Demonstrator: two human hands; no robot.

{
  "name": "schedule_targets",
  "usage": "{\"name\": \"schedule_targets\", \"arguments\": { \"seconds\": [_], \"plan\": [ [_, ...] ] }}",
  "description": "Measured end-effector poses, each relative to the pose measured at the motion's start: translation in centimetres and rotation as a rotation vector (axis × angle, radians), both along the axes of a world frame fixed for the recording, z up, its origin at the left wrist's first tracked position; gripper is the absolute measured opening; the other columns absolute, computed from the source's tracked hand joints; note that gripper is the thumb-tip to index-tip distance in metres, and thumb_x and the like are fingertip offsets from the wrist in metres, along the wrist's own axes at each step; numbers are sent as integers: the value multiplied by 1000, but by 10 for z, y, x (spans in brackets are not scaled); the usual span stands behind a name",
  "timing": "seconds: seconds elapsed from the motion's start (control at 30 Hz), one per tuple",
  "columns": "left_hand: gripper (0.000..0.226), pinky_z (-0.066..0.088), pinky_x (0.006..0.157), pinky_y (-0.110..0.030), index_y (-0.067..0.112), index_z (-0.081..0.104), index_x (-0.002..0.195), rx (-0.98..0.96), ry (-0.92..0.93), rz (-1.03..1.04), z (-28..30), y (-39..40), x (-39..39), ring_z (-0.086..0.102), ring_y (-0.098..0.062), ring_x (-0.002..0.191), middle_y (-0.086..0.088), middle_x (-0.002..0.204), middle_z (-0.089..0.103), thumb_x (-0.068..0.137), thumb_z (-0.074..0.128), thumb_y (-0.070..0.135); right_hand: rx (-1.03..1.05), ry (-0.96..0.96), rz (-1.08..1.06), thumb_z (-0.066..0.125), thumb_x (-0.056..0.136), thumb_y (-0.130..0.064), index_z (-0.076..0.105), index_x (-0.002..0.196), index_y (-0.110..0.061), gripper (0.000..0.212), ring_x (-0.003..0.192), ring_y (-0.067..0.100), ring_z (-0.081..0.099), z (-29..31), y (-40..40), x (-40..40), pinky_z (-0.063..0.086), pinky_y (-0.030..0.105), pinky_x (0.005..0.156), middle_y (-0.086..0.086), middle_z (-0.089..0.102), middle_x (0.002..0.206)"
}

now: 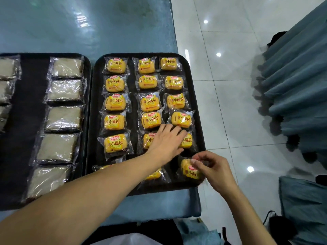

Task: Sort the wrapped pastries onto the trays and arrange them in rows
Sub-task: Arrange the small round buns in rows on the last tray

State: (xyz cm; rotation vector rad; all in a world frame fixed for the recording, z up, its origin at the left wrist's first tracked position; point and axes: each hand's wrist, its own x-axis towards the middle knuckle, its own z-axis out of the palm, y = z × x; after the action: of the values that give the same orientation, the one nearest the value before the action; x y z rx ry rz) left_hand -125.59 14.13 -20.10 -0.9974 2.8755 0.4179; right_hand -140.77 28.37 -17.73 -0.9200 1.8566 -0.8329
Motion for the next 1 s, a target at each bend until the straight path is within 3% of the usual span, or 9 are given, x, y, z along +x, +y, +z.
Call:
{"name": "schedule_targets", "arguments": {
  "seconds": [0.07,0.13,0.3,0.47,0.57,0.67,0.8,0.9,1.0],
  "plan": [
    [61,31,112,-45,23,44,142,20,50,18,0,-4,3,44,-27,127,-2,139,50,90,66,45,38,131,90,77,89,-29,74,95,-29,7,90,9,67,-7,-13,1,56,21,72,-10,71,94],
    [62,32,112,-44,24,43,145,47,103,56,3,-8,17,42,-25,130,-1,142,47,91,64,47,75,403,185,75,89,-40,71,103,-32,16,95,6,60,-15,-22,3,50,20,77,-14,63,101],
    [45,37,110,-41,29,47,141,38,196,162,10,-2,71,42,-20,127,4,139,49,98,51,43,35,861,284,73,86,-47,70,113,-29,32,105,22,53,-27,-18,16,45,43,89,0,59,114],
    [38,42,107,-42,27,53,136,28,219,365,4,-20,105,47,-19,122,5,134,53,98,55,32,-119,837,180,82,80,-33,67,116,-25,40,106,23,54,-10,-45,20,40,42,91,1,60,114],
    [36,45,102,-44,22,54,132,-43,236,447,1,-67,112,52,-23,117,1,129,55,96,56,16,-303,804,298,76,85,-23,64,118,-22,35,104,20,55,3,-105,26,45,38,90,0,61,113],
    [40,45,103,-46,18,51,136,-121,218,473,-1,-127,115,50,-26,120,-3,134,52,96,55,13,-373,786,397,64,92,-27,62,125,-23,34,106,15,52,8,-186,35,48,35,91,-1,59,120],
    [44,39,112,-48,19,44,144,-131,184,553,-4,-201,115,43,-32,133,-9,149,43,100,49,23,-305,801,491,57,99,-31,57,136,-29,37,125,19,48,8,-288,41,49,41,104,1,51,136],
    [48,30,118,-54,28,34,151,-107,59,539,-13,-231,113,27,-37,146,-10,163,24,104,37,38,-177,916,606,47,104,-42,45,147,-36,43,140,28,39,-1,-336,47,33,46,117,7,43,149],
    [53,19,122,-56,35,26,155,-35,-29,549,-29,-239,113,12,-34,153,-5,167,10,104,26,50,-19,1002,679,33,105,-55,25,156,-43,53,144,35,35,-23,-349,57,25,51,120,12,35,158]
  ]
}}
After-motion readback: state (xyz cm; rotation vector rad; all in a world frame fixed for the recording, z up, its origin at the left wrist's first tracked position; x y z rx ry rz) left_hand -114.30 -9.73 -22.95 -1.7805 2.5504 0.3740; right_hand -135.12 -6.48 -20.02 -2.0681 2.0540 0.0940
